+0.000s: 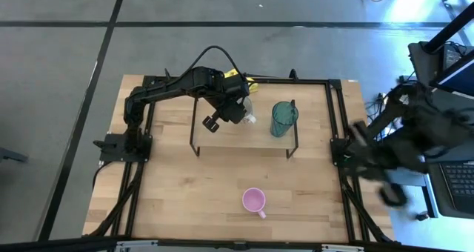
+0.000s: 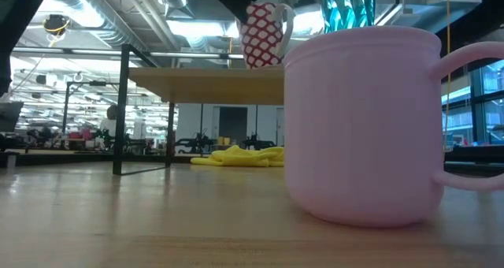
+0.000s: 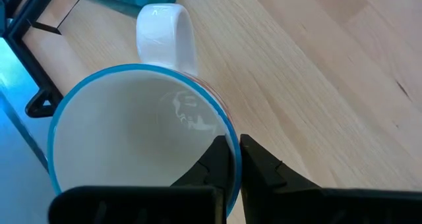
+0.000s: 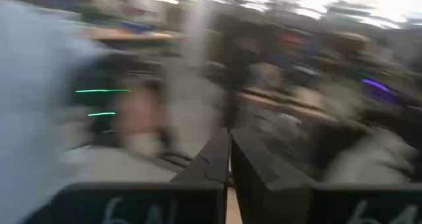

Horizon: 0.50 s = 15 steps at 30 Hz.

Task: Stack small to large cups/mugs on shelf
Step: Put the red mug on the shelf

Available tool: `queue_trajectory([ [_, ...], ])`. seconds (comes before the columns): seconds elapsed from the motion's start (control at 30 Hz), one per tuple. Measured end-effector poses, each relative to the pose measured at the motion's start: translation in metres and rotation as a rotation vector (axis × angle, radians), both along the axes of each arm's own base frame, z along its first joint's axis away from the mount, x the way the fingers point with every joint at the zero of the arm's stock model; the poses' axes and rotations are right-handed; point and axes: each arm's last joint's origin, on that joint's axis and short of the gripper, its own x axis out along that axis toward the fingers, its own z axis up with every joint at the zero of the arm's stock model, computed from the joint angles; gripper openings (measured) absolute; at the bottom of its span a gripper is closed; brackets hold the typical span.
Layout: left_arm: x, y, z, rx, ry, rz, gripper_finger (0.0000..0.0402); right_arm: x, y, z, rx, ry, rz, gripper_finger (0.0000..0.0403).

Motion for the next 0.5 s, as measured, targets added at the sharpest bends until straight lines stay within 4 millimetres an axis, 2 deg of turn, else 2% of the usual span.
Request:
queue_trajectory([
  [0.1, 0.0, 0.0, 0.0, 0.003, 0.0, -0.007, 0.0011, 0.019, -0.009, 0.003, 0.015, 0.009, -0.237, 0.0017],
  [0.2, 0.0, 0.0, 0.0, 0.008, 0.001, -0.016, 0.0011, 0.033, -0.028, 0.002, -0.028, 0.045, -0.446, 0.0016],
  [0.37, 0.0, 0.0, 0.0, 0.011, 0.001, -0.015, 0.0011, 0.043, -0.081, -0.006, -0.09, 0.194, -0.726, 0.0016],
  [0.5, 0.0, 0.0, 0.0, 0.009, 0.001, 0.003, 0.0011, 0.049, -0.12, -0.016, -0.106, 0.307, -0.845, 0.0016],
])
